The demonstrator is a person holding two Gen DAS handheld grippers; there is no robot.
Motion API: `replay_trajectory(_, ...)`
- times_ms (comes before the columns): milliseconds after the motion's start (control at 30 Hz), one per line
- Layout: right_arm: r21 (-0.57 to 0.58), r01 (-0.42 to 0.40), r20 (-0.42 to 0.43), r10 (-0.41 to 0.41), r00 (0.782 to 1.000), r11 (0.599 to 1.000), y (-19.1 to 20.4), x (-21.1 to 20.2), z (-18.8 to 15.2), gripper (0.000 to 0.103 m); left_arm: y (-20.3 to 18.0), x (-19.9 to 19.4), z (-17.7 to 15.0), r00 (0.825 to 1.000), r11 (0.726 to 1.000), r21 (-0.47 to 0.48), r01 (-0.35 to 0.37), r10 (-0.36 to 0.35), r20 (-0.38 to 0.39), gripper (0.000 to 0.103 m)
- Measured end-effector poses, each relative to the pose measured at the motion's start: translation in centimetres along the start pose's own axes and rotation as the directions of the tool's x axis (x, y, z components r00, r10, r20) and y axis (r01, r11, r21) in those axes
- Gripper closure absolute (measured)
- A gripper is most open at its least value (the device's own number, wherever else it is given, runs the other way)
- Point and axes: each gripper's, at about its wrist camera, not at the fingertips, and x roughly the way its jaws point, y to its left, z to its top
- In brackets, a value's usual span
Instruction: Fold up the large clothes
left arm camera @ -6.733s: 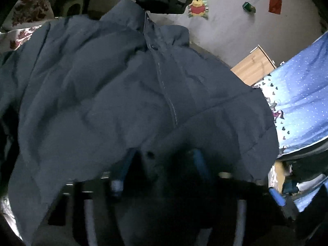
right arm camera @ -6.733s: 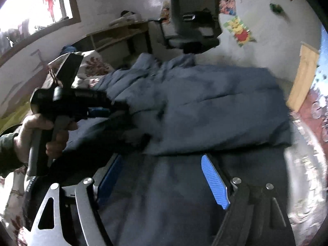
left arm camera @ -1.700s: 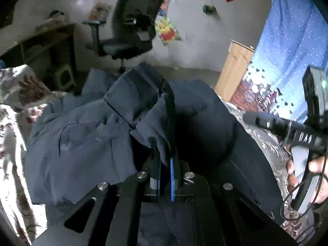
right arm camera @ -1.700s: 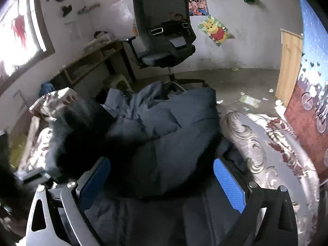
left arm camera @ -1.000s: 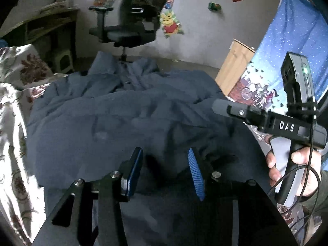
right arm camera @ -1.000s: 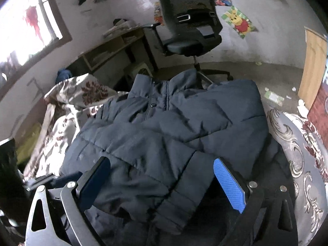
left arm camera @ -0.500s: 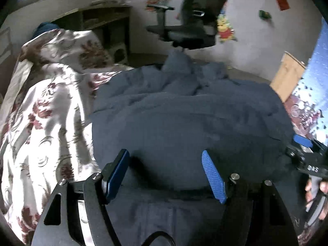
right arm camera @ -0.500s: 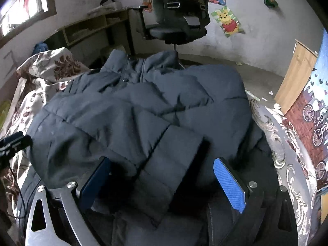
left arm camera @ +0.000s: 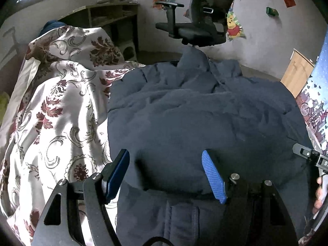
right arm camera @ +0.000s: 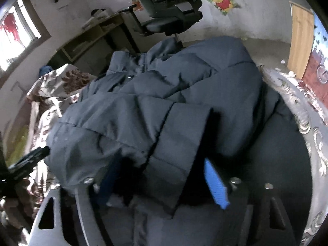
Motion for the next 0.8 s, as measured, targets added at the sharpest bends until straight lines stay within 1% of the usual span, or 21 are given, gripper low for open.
replay_trajectory(67, 0.01, -0.003, 0.004, 0.003, 1.0, 1.0, 0.2, -0.4, -0.1, 0.039, -0.1, 0.1, -0.1, 1.0, 1.0, 0.008, -0.007, 0.007, -0.004, 0.036)
replay_trajectory(100, 0.017, -0.003, 0.002, 0.003, 1.0, 1.0, 0.2, -0.6, -0.1, 0.048, -0.2, 0.2, -0.1, 1.0, 1.0, 0.013, -0.008, 0.008, -0.006, 0.036)
replay_trajectory(133, 0.025, 0.003, 0.0, -0.003, 1.0, 1.0, 0.2, -0.7, -0.1, 0.055, -0.3, 0.2, -0.1, 1.0, 1.0, 0.016, -0.01, 0.01, -0.006, 0.036)
replay_trajectory(167, 0.035, 0.004, -0.002, -0.004, 1.0, 0.999, 0.1, -0.9, -0.2, 0.059, -0.5, 0.2, -0.1, 1.0, 1.0, 0.019, -0.012, 0.012, -0.005, 0.036)
replay_trajectory(233, 0.044, 0.009, -0.01, -0.009, 1.0, 0.999, 0.0, -1.3, -0.3, 0.092, -0.7, 0.2, -0.1, 1.0, 1.0, 0.024, -0.013, 0.013, -0.004, 0.036)
replay_trajectory(300, 0.035, -0.026, -0.02, 0.027, 0.999, 0.999, 0.0, -1.8, -0.4, 0.093, -0.9, 0.1, 0.0, 1.0, 0.999, 0.031, -0.016, 0.016, 0.0, 0.036)
replay_trajectory(367, 0.009, -0.039, -0.015, 0.04, 0.999, 0.999, 0.2, -2.3, -0.4, 0.095, -1.1, 0.0, 0.0, 1.0, 0.999, 0.041, -0.017, 0.017, 0.002, 0.036)
replay_trajectory(533, -0.048, -0.031, 0.017, 0.032, 0.999, 0.998, 0.9, -3.2, -0.6, 0.097, -1.2, -0.1, 0.0, 1.0, 0.999, 0.047, -0.017, 0.017, 0.005, 0.036)
replay_trajectory(633, -0.076, -0.009, 0.056, 0.013, 0.998, 0.997, 1.3, -4.1, -0.4, 0.097, -1.1, -0.2, 0.0, 1.0, 0.999, 0.05, -0.017, 0.016, 0.005, 0.036)
replay_trajectory(733, -0.107, 0.041, 0.135, -0.026, 0.99, 0.993, 1.7, -5.7, 0.3, 0.098, -1.1, -0.5, 0.0, 1.0, 0.998, 0.057, -0.019, 0.019, 0.01, 0.036)
replay_trajectory(800, -0.109, 0.072, 0.195, -0.05, 0.979, 0.991, 1.6, -7.2, 1.2, 0.098, -1.1, -0.7, 0.1, 1.0, 0.998, 0.063, -0.021, 0.021, 0.016, 0.036)
